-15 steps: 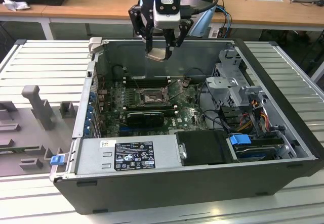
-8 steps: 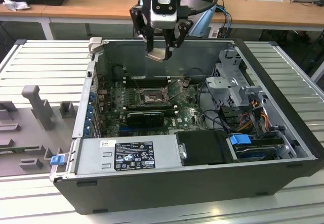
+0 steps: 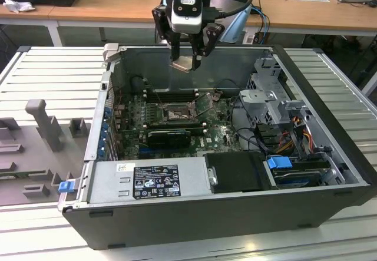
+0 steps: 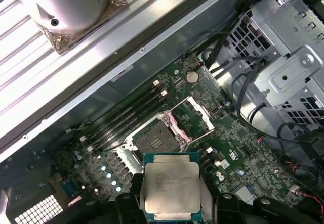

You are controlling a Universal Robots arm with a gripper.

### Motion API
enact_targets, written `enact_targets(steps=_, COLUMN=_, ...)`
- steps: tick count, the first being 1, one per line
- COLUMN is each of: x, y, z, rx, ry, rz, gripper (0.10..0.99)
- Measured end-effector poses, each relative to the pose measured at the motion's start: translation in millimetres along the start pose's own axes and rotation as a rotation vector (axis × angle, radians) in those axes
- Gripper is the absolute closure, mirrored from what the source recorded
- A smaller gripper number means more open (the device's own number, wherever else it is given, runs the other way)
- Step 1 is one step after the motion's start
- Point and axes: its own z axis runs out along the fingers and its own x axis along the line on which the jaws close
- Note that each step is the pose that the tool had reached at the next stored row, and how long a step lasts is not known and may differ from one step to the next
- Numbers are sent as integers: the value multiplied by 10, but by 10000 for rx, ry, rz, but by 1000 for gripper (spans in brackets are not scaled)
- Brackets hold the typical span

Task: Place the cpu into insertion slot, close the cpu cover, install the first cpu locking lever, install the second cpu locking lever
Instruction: 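Place the cpu into insertion slot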

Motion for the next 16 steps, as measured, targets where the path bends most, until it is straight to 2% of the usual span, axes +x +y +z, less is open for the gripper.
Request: enact_targets(steps=16, x=0, y=0, z=3, rx=-18, ry=-92, rz=1023, gripper=561)
